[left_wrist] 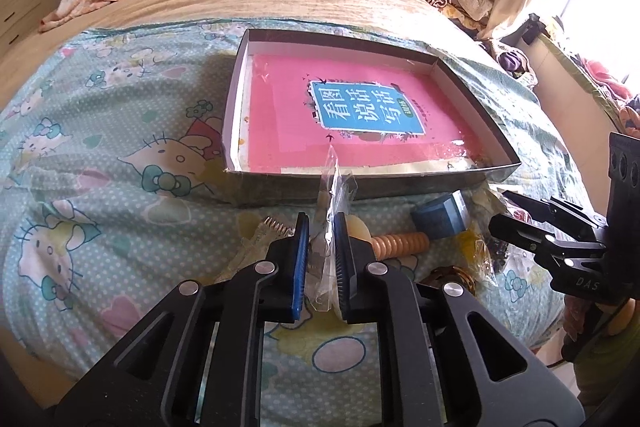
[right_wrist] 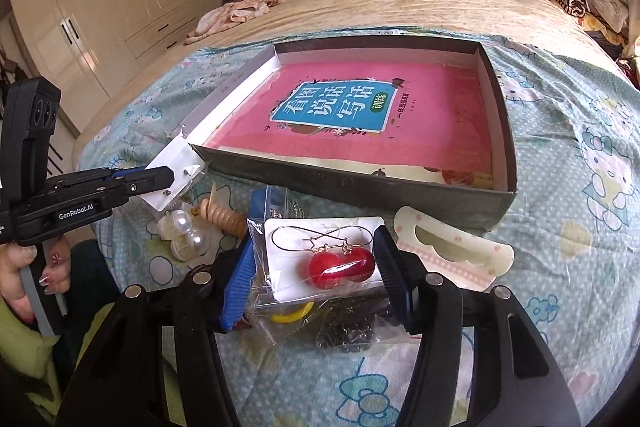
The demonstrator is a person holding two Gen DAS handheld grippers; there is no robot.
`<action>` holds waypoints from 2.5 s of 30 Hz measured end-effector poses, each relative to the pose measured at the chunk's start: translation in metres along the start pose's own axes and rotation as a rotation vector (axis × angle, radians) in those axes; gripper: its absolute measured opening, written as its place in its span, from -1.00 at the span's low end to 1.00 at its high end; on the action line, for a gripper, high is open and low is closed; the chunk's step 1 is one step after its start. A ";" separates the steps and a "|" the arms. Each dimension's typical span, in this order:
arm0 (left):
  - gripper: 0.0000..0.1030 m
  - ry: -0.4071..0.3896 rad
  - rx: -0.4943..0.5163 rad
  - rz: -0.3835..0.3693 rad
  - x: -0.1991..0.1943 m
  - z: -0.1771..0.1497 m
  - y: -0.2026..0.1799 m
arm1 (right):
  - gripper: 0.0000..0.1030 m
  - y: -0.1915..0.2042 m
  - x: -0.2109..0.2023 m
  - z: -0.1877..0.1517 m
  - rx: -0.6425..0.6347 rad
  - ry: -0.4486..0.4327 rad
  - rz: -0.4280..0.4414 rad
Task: Organize jewelry
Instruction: 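Carry both items into the pink-lined box and open both grippers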
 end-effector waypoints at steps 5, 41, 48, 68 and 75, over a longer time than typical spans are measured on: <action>-0.91 -0.032 -0.003 -0.013 -0.012 0.012 -0.004 | 0.08 -0.002 -0.022 0.005 0.014 -0.047 0.009; -0.92 -0.080 0.047 0.128 0.058 0.081 -0.016 | 0.08 -0.074 0.029 0.076 0.006 -0.053 -0.168; -0.91 -0.054 0.034 0.132 0.071 0.075 -0.011 | 0.08 -0.079 0.047 0.071 0.033 -0.002 -0.175; -0.89 -0.046 0.047 0.094 0.067 0.066 -0.022 | 0.37 -0.081 0.019 0.054 0.113 -0.033 -0.154; -0.53 -0.033 0.053 0.061 0.063 0.060 -0.028 | 0.39 -0.082 -0.005 0.045 0.146 -0.061 -0.153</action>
Point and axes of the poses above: each gripper's, at about its wrist camera, not at the fingertips, and x roughly the way its jaws point, y to its left, z to its top, the point moved 2 cm from there along x, roughly the way its jaws point, and after that the axes turned 13 degrees about -x, right-handed, at the moved point
